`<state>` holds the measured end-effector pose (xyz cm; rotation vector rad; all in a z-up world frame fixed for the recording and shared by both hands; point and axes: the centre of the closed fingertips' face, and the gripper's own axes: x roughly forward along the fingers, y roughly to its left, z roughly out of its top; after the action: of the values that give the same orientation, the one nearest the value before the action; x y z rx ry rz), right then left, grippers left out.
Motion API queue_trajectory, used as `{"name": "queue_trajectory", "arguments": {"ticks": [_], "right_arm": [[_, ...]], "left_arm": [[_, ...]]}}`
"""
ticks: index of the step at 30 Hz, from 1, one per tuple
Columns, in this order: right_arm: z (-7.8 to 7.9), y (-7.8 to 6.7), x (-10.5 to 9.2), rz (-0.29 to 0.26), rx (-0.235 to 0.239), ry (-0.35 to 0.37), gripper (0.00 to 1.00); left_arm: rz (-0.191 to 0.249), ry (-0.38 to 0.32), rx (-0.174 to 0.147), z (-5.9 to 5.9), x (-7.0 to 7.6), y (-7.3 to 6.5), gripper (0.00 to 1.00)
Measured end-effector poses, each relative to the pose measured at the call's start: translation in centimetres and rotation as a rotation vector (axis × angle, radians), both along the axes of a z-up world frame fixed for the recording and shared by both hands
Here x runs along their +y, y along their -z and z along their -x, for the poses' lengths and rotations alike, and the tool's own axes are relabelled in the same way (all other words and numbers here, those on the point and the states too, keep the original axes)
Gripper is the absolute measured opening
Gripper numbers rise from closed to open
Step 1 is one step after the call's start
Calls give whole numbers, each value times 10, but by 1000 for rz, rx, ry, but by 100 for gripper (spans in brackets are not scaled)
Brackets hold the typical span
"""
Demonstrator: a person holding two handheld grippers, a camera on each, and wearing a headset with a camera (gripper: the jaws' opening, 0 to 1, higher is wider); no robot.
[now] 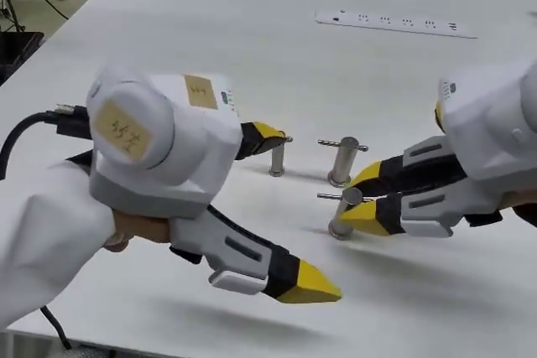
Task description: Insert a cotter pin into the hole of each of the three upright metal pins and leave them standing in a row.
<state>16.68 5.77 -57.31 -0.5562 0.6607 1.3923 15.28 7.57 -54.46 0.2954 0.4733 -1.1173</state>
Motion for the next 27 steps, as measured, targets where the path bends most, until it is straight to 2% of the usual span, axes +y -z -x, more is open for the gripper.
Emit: {"name": "queue_trajectory", "arguments": {"ticks": [4, 15, 17, 21, 27], "right_arm": [[0, 1, -2, 6, -1, 7, 9], [2, 2, -1, 12, -28, -3, 7], [1, 1, -2, 8, -50, -1, 7], [-8, -4, -11, 1, -61, 22, 7], [-34, -13, -38, 1, -78, 82, 7]], "left_arm": [[-9, -15, 20, 1, 4, 3, 99], [-35, -30, 48, 7, 11, 14, 99], [-47, -32, 48, 8, 13, 16, 99], [-61, -55, 40, 5, 20, 17, 99], [-27, -120, 33, -4, 29, 9, 99]]}}
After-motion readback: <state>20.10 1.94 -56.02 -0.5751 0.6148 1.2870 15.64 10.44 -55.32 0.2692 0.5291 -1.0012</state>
